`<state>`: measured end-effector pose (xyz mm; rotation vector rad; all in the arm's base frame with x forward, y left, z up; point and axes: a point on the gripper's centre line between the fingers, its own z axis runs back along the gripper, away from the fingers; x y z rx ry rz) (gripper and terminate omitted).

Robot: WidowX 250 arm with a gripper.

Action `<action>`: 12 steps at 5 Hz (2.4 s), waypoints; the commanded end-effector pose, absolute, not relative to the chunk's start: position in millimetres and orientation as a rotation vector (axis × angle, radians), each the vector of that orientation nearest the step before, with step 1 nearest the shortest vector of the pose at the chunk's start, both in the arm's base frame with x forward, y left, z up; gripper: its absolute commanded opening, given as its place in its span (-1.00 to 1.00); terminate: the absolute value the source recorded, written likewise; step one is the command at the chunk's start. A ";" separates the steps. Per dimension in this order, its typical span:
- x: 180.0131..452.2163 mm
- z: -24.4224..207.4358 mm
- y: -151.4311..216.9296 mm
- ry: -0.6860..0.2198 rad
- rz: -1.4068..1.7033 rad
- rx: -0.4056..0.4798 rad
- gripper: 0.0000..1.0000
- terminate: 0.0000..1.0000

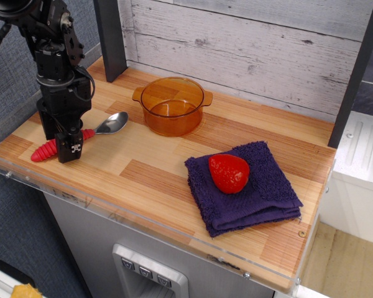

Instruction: Put the spoon into the bowl

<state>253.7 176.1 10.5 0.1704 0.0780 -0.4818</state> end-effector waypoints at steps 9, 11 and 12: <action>245.6 118.1 146.9 0.100 -0.078 0.078 -1.00 -1.00; 269.1 111.9 121.9 0.147 -0.064 0.015 -1.00 -1.00; 286.2 98.8 105.7 0.219 -0.102 0.035 -1.00 -1.00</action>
